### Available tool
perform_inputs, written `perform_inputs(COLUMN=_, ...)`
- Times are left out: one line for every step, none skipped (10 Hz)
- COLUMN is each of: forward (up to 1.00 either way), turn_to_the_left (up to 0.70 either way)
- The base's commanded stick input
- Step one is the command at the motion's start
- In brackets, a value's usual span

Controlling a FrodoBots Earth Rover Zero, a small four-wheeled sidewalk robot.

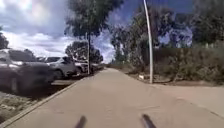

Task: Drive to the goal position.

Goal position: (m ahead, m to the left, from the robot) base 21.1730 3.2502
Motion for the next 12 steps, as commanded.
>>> perform_inputs(forward=1.0, turn_to_the_left=0.0)
perform_inputs(forward=1.0, turn_to_the_left=0.0)
perform_inputs(forward=1.0, turn_to_the_left=0.0)
perform_inputs(forward=1.0, turn_to_the_left=0.0)
perform_inputs(forward=1.0, turn_to_the_left=0.0)
perform_inputs(forward=1.0, turn_to_the_left=0.0)
perform_inputs(forward=1.0, turn_to_the_left=0.0)
perform_inputs(forward=1.0, turn_to_the_left=0.0)
perform_inputs(forward=1.0, turn_to_the_left=0.0)
perform_inputs(forward=1.0, turn_to_the_left=0.0)
perform_inputs(forward=1.0, turn_to_the_left=0.0)
perform_inputs(forward=1.0, turn_to_the_left=0.0)
